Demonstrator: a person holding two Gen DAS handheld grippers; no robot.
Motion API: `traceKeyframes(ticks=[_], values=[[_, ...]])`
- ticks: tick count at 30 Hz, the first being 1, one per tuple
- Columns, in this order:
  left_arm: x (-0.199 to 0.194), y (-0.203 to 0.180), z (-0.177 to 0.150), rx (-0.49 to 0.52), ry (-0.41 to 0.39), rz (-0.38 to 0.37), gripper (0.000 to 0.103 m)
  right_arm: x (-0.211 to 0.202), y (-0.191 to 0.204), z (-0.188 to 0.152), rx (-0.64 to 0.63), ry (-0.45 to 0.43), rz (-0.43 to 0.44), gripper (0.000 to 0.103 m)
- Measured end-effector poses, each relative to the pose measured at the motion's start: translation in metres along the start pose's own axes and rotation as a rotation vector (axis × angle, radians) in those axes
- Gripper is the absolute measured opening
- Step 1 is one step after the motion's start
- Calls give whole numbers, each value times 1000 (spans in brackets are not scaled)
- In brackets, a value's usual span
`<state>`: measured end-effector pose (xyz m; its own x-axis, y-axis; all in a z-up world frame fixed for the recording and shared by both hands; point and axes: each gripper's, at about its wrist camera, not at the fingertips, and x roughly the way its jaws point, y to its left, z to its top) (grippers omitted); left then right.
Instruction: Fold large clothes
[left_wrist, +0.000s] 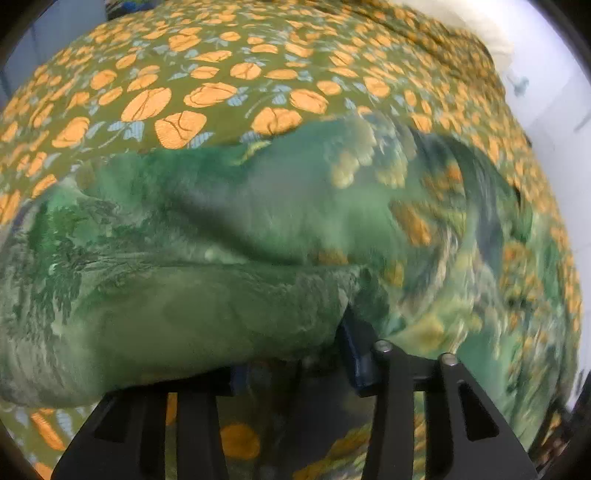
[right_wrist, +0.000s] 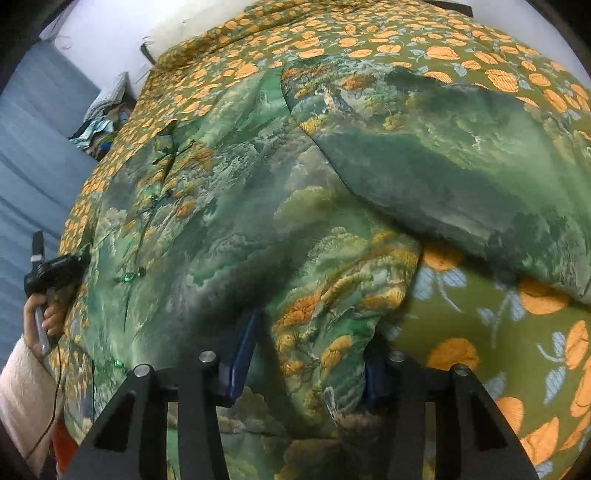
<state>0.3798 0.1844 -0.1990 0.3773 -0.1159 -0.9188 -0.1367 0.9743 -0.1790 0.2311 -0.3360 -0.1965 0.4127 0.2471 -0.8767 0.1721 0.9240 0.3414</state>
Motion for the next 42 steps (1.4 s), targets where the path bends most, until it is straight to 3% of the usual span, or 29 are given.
traceKeyframes(ticks=[2, 4, 6, 8, 12, 16, 19, 22, 25, 26, 27, 29, 31, 34, 37, 41, 42], values=[[-19, -3, -17, 58, 7, 18, 66, -2, -2, -4, 1, 7, -16, 52], [-44, -4, -44, 122, 2, 24, 77, -17, -7, -15, 19, 13, -11, 71], [-76, -1, -84, 205, -10, 5, 87, -39, -16, -30, 26, 10, 18, 76], [-93, -7, -121, 270, 15, -18, 89, -58, -24, -49, 24, 41, 18, 76], [-102, -22, -206, 378, 155, -72, 89, -80, -35, -113, 55, 153, 29, 74], [-123, -42, -248, 522, 96, 70, 89, -95, -11, -164, -2, 223, 19, 73], [-167, -46, -242, 465, -5, -6, 89, -126, 2, -175, -6, 163, 8, 73], [-223, -48, -219, 346, -177, -71, 91, -180, 12, -163, -63, -40, -104, 82], [-272, -50, -206, 254, -380, -152, 102, -230, 19, -143, -116, -238, -203, 90], [-280, -50, -203, 243, -426, -164, 103, -246, 24, -139, -142, -309, -242, 93], [-281, -50, -193, 246, -470, -160, 103, -259, 27, -137, -159, -363, -271, 103], [-265, -53, -182, 291, -467, -106, 103, -265, 30, -128, -167, -415, -277, 103], [-236, -53, -177, 327, -410, -49, 103, -247, 22, -118, -147, -359, -231, 103], [-168, -47, -163, 360, -275, 47, 102, -186, -7, -106, -33, -215, -118, 103], [-124, -39, -146, 339, -204, 91, 101, -123, -34, -88, 96, -140, 3, 101], [-86, -34, -105, 253, -178, 78, 102, -50, -54, -37, 138, -41, -15, 93], [-73, -34, -91, 230, -166, 91, 102, -36, -56, -24, 120, -24, -31, 84]])
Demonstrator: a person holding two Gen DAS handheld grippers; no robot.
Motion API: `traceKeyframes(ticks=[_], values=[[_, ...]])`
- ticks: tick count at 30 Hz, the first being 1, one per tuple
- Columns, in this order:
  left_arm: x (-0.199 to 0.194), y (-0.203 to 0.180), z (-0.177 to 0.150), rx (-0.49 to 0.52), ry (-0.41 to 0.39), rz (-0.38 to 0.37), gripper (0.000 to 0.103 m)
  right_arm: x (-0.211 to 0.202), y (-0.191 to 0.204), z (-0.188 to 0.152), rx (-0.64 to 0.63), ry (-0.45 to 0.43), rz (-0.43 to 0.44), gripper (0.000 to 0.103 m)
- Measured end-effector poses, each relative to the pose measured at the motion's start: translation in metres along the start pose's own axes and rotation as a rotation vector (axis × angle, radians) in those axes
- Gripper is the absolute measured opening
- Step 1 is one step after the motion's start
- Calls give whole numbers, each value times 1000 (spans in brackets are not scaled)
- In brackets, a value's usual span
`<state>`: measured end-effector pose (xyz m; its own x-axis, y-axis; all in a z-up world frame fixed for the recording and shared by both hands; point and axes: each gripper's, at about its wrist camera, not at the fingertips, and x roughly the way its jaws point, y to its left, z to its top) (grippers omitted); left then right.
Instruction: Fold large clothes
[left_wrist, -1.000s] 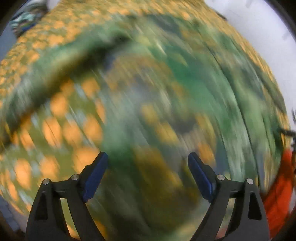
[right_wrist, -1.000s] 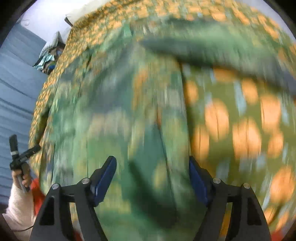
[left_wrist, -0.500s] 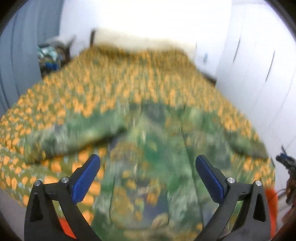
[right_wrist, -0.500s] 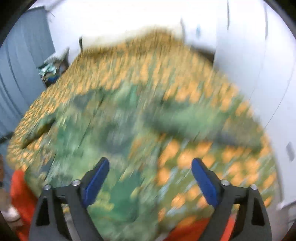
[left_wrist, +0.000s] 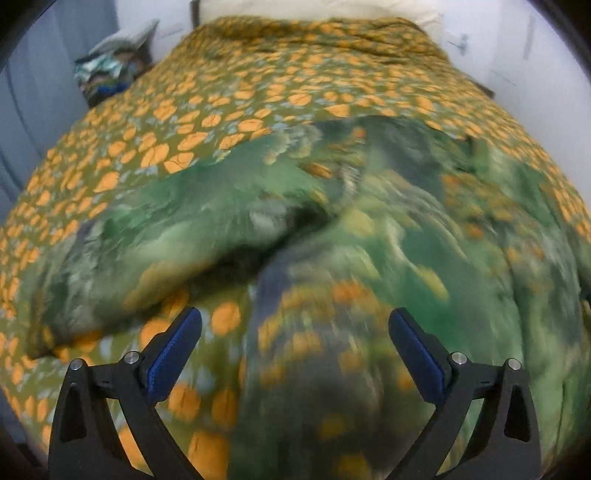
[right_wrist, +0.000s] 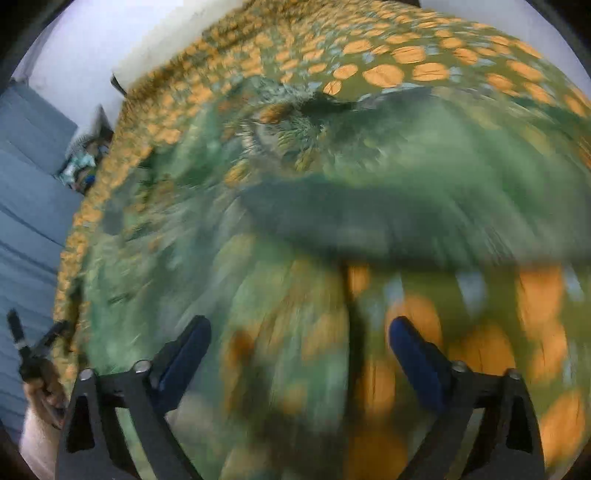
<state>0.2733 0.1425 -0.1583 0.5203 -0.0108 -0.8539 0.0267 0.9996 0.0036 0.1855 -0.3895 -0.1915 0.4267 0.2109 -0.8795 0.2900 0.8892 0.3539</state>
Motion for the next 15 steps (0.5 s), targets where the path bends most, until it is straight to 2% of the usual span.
traceKeyframes(ticks=[1, 4, 6, 7, 8, 11, 13, 15], values=[[14, 2, 9, -14, 16, 16, 102, 12, 1, 16, -19, 3, -21, 76], [51, 8, 32, -64, 47, 87, 101, 33, -3, 59, 10, -35, -69, 72], [67, 11, 46, -104, 48, 88, 102, 38, -4, 83, 18, -85, -149, 65], [71, 14, 50, -120, 50, 86, 102, 40, -6, 95, 17, -101, -185, 65], [73, 14, 53, -134, 50, 87, 102, 43, -10, 104, 29, -97, -186, 65], [63, 16, 51, -143, 45, 47, 101, 35, -20, 113, 75, -63, -80, 65], [42, 16, 39, -99, 26, 4, 101, 15, -21, 103, 71, -62, 3, 75], [11, 15, 19, -40, -10, -3, 101, -12, -25, 85, 57, -66, 58, 82]])
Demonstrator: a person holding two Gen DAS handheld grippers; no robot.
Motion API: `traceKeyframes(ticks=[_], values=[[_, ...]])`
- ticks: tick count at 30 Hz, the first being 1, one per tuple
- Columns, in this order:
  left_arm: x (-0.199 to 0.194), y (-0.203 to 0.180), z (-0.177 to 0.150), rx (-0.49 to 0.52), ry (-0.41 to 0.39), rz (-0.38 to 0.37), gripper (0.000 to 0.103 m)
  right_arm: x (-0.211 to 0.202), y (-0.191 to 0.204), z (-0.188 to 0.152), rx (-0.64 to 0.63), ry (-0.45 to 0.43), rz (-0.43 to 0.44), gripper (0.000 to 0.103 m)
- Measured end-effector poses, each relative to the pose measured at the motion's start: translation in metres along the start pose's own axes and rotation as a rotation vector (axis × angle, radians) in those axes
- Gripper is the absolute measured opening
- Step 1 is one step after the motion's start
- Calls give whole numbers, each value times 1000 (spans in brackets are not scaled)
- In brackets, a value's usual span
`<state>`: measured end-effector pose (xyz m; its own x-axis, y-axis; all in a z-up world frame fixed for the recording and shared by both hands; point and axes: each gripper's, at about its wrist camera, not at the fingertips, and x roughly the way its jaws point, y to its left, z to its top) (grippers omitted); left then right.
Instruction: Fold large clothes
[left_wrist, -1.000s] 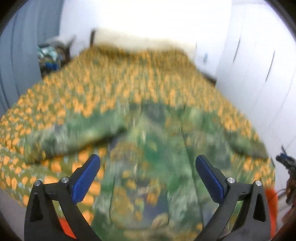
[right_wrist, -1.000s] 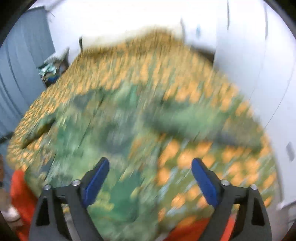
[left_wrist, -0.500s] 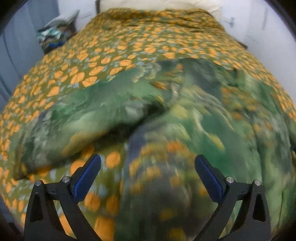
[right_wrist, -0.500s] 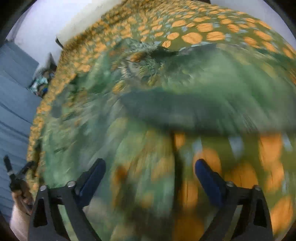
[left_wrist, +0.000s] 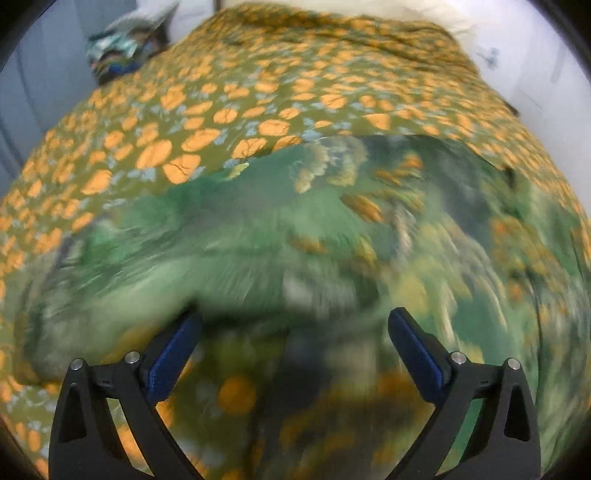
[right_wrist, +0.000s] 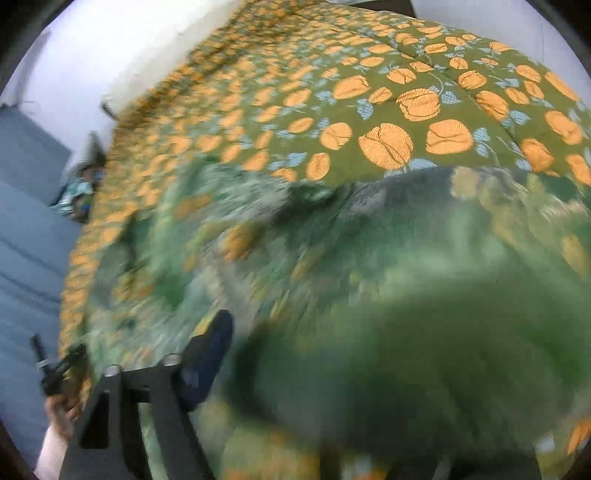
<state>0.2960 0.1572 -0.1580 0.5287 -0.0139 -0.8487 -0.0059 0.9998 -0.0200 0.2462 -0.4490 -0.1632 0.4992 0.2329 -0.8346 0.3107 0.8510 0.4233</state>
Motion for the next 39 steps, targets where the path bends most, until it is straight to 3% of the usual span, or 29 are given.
traceKeyframes(ticks=[4, 7, 9, 11, 13, 14, 15, 18, 19, 21, 24, 26, 30, 39], values=[[-77, -2, -35, 40, -107, -34, 101, -64, 0, -43, -78, -45, -29, 86], [-138, -2, -46, 8, -213, -60, 102, -122, 12, -78, -164, -148, -79, 87], [-174, -3, -48, -28, -304, -75, 102, -168, 29, -99, -223, -310, -161, 87], [-213, -11, -50, -75, -424, -87, 102, -221, 50, -128, -298, -565, -246, 99], [-233, -18, -52, -99, -471, -94, 103, -256, 70, -155, -340, -765, -279, 103], [-238, -25, -53, -93, -469, -99, 103, -261, 76, -162, -365, -786, -258, 103], [-240, -36, -54, -63, -462, -120, 103, -258, 83, -163, -396, -747, -215, 103], [-227, -68, -77, 51, -409, -165, 103, -203, 87, -148, -358, -413, -67, 103], [-217, -79, -86, 84, -367, -164, 103, -184, 82, -143, -329, -347, -11, 103], [-192, -99, -105, 124, -284, -156, 103, -128, 60, -121, -175, -151, 166, 98], [-166, -119, -128, 161, -207, -148, 102, -42, 18, -81, 166, 107, 442, 95], [-156, -128, -138, 192, -183, -137, 102, -2, -3, -53, 316, 145, 485, 95], [-137, -134, -147, 219, -153, -90, 102, 46, -23, -4, 443, 126, 527, 95], [-113, -127, -155, 169, -81, -106, 102, 50, -40, 11, 543, 153, 584, 95]])
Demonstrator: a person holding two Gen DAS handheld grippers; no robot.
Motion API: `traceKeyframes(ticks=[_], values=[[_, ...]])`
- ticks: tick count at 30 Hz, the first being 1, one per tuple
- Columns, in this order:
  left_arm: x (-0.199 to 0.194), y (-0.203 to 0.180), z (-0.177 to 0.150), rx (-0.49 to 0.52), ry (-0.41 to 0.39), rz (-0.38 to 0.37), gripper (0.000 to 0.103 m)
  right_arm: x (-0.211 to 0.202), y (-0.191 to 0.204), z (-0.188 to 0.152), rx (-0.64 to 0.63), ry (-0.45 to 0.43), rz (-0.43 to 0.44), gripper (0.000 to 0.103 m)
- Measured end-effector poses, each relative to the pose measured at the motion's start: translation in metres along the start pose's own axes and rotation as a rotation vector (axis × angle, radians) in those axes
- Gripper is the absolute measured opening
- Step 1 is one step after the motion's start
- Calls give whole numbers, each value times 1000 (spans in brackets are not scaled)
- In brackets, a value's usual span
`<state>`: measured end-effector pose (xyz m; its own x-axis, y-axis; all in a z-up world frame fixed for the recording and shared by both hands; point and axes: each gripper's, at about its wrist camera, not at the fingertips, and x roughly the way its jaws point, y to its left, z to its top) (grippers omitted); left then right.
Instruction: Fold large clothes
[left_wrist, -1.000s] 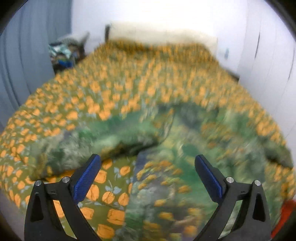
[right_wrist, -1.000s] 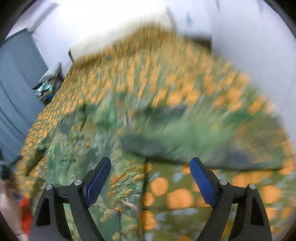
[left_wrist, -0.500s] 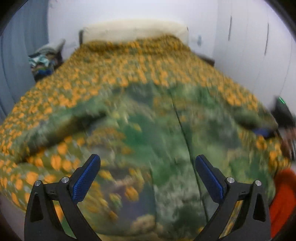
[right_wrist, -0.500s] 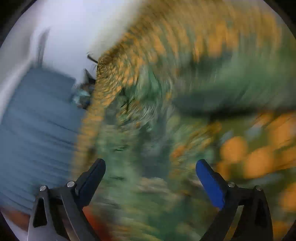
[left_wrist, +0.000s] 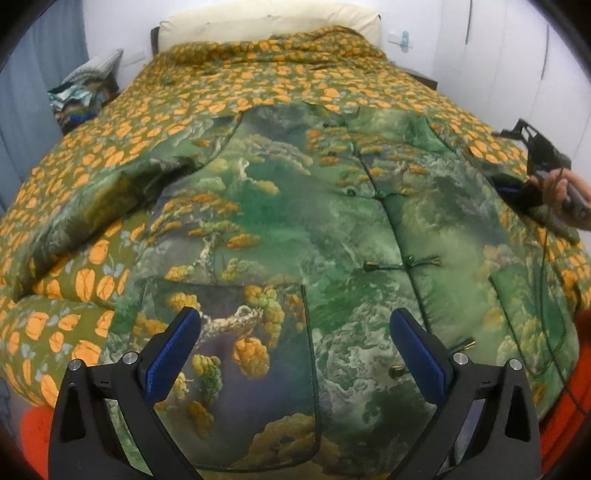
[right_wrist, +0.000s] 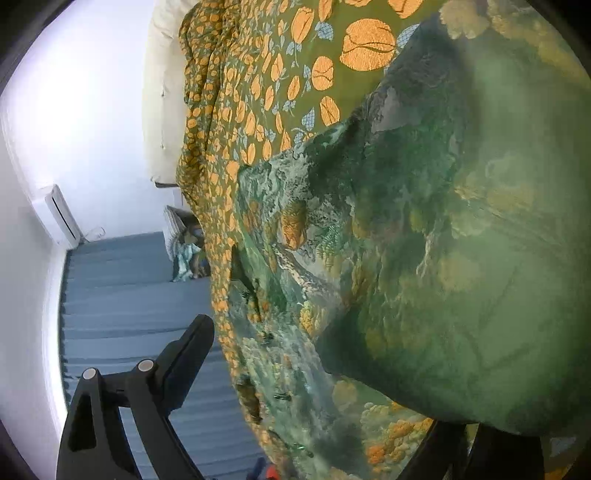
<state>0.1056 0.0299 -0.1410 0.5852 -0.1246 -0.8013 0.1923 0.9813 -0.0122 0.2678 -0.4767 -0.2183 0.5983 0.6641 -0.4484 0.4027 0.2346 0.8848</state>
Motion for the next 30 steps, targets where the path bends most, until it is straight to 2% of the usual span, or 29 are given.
traceKeyframes(ticks=[5, 8, 11, 15, 18, 19, 21, 23, 25, 27, 30], values=[[2, 0, -3, -4, 14, 2, 102, -3, -2, 7, 19, -6, 15, 98], [-1, 1, -2, -2, 0, 3, 102, -11, -7, 5, 70, -30, 75, 99], [-8, 4, 0, -12, -26, -5, 102, -23, 2, -11, -1, -44, 42, 99], [-6, 12, 2, -64, -12, -8, 102, -41, 32, -63, -261, -24, -136, 99], [5, 17, 0, -106, 38, -22, 102, -44, 54, -129, -508, 13, -287, 99], [11, 18, -4, -116, 63, -38, 102, -44, 58, -162, -603, 13, -338, 99], [26, 15, -12, -116, 123, -60, 102, -38, 55, -209, -713, 3, -413, 99], [42, 9, -21, -84, 181, -54, 103, -30, 42, -248, -790, -34, -497, 99], [48, -4, -28, 12, 167, 10, 103, -13, 25, -275, -841, -49, -589, 99], [48, -14, -32, 67, 143, 54, 103, 10, 5, -285, -847, -20, -706, 99], [50, -17, -35, 51, 137, 74, 103, 28, -5, -293, -924, -42, -809, 103]])
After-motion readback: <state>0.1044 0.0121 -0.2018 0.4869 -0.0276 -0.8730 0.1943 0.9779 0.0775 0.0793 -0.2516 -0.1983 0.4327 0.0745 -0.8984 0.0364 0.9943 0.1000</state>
